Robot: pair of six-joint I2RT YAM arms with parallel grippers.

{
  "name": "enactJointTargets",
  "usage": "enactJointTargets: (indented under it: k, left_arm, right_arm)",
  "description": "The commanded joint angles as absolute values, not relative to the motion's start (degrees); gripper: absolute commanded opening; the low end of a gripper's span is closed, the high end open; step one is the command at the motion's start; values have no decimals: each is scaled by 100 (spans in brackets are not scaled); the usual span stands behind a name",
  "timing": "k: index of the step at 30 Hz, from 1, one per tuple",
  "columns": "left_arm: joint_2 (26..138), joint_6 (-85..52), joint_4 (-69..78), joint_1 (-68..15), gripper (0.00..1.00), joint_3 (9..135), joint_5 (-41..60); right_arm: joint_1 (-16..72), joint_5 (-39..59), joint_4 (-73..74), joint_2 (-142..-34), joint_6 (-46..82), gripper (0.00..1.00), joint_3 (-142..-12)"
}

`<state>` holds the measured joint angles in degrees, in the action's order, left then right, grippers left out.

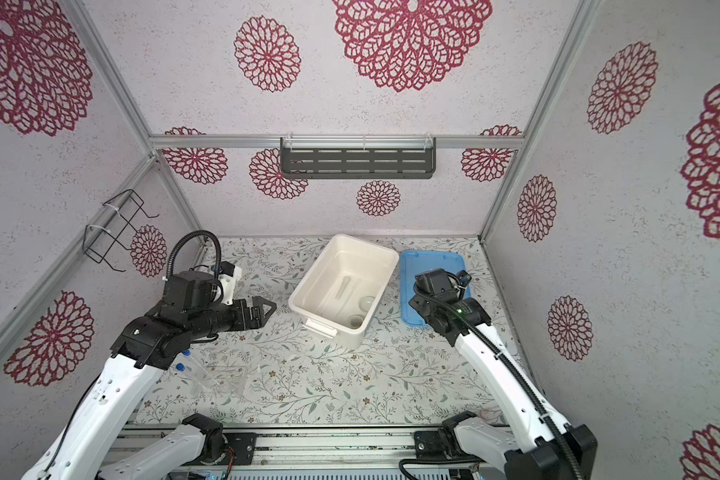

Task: Organize the chemistry lab equipment
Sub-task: 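Raise the right gripper from the bin to the blue lid's near edge, then grip and tilt up the blue lid's edge with the right gripper while raising the left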

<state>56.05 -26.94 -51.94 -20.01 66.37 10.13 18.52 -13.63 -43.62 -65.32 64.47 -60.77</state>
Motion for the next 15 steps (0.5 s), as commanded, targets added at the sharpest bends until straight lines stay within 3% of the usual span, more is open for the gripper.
enactJointTargets:
  k: [1, 5, 11, 15]
  left_arm:
    - [5665, -2491, -5301, -2020, 98, 6511, 779]
    - [5573, -2454, -5135, -2013, 97, 6311, 683]
    - [5433, -2493, -5239, -2012, 97, 6243, 278]
    - [5336, -2747, -5028, -2007, 97, 6073, -38]
  right_arm:
    - [1174, 14, -4235, -6738, 7310, 54, -5581]
    - [716, 258, -3378, -6788, 7548, 52, -5082]
    - [-223, 1083, -635, -6879, 7404, 48, -3672]
    - [-406, 1067, 165, -7295, 7039, 47, -3284]
